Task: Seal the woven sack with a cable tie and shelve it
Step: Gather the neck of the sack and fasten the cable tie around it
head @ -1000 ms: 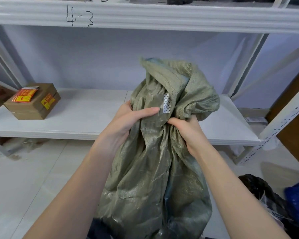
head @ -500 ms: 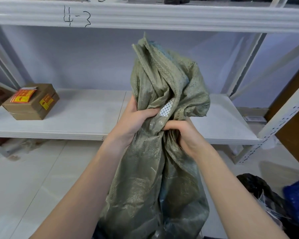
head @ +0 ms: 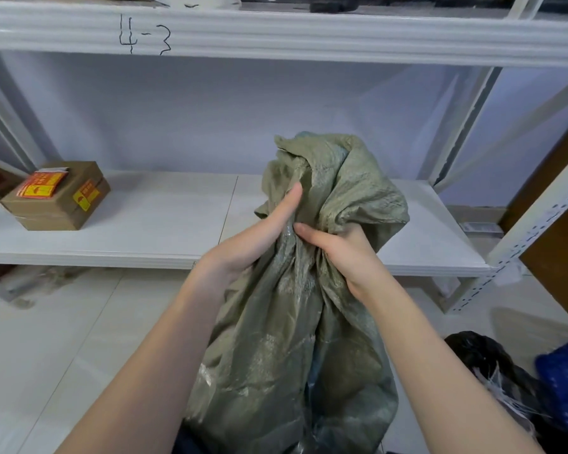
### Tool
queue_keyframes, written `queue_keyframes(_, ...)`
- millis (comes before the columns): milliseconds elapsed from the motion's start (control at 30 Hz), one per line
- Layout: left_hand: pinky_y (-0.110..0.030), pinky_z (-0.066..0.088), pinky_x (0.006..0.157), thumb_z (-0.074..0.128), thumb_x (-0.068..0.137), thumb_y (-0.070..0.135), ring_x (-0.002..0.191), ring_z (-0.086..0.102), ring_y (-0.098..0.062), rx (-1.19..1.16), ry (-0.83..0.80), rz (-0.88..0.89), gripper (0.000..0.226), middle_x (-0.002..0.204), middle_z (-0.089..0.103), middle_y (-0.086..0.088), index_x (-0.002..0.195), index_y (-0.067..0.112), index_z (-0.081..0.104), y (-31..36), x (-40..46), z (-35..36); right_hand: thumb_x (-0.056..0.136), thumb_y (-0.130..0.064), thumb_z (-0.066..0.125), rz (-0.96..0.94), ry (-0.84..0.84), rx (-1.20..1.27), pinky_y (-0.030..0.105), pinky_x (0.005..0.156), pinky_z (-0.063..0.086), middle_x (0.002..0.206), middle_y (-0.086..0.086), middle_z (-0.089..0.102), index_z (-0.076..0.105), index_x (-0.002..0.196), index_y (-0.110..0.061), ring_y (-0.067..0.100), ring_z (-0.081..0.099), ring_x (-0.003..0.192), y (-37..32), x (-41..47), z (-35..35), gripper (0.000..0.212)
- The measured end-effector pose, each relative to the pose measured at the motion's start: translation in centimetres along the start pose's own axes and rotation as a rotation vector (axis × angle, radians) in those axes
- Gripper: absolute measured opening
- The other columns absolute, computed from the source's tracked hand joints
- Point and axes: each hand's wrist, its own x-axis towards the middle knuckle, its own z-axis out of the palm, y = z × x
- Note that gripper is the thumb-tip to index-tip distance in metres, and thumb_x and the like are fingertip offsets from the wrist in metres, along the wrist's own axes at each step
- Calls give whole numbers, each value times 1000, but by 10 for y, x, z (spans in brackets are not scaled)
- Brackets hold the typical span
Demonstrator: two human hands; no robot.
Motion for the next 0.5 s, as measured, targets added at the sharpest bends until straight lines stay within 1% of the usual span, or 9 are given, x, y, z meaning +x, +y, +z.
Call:
queue_keyframes(33, -13, 40, 99, 32, 79, 75, 116, 47, 14, 33, -48, -53, 60, 128, 48, 30, 130, 44, 43, 1, -4, -1, 82, -10, 68, -13, 9, -43, 25, 87, 51, 97, -9, 70, 65, 87, -26, 5, 66, 92, -1, 0, 1, 17)
queue_keyframes(100, -22, 42, 102, 54, 74, 70, 115, 55, 4, 85, -95, -74, 60, 128, 56, 19, 124, 38, 53, -2, -5, 1, 82, -12, 68, -38, 54, -106, 20, 84, 50, 93, -10, 67, 65, 82, -28, 0, 63, 85, -2, 0, 2, 16)
queue_keyframes(133, -23, 43, 101, 66, 72, 58, 113, 57, 2, 104, -76, -39, 56, 125, 58, 16, 122, 37, 54, -3, -5, 4, 82, -13, 69, -56, 82, -121, 22, 85, 50, 92, -9, 67, 66, 85, -26, 2, 63, 85, -3, -1, 2, 13)
queue_keyframes(167, -19, 45, 98, 74, 70, 44, 110, 58, 5, 97, -38, 19, 52, 122, 59, 18, 118, 38, 53, -4, -5, 7, 82, -15, 69, -76, 105, -159, 23, 87, 48, 93, -8, 66, 67, 91, -22, 5, 63, 88, -5, -2, 1, 12)
queue_keyframes(200, -15, 44, 95, 78, 68, 33, 108, 57, 10, 92, -9, 71, 54, 118, 58, 22, 115, 40, 51, -4, -4, 11, 82, -19, 69, -93, 118, -219, 23, 89, 46, 97, -6, 66, 67, 100, -19, 7, 61, 92, -7, -3, -1, 18)
queue_keyframes(300, -12, 40, 100, 82, 68, 16, 115, 52, 9, 108, 34, 162, 68, 124, 55, 20, 124, 34, 47, -9, 1, 15, 82, -30, 68, -124, 81, -404, 23, 95, 42, 117, -3, 65, 63, 116, -18, 9, 57, 108, -11, -2, -9, 36)
queue_keyframes(367, -6, 36, 99, 81, 68, 12, 113, 48, 17, 124, 61, 212, 74, 125, 52, 22, 128, 31, 42, -9, 1, 19, 79, -39, 67, -143, 45, -515, 29, 103, 40, 125, -6, 62, 61, 120, -23, 10, 54, 116, -14, -1, -15, 44)
queue_keyframes(433, -2, 35, 94, 81, 68, 9, 108, 48, 22, 138, 107, 250, 72, 122, 52, 24, 124, 32, 44, -10, 2, 24, 77, -44, 67, -120, 25, -575, 32, 105, 40, 126, -9, 61, 59, 122, -26, 11, 53, 118, -18, -2, -20, 48)
queue_keyframes(500, -3, 39, 88, 78, 70, -1, 105, 54, 16, 96, 126, 284, 62, 117, 58, 22, 118, 30, 52, -10, 3, 29, 77, -43, 68, -104, 3, -577, 27, 101, 40, 122, -12, 60, 59, 122, -27, 8, 53, 116, -21, -4, -23, 48)
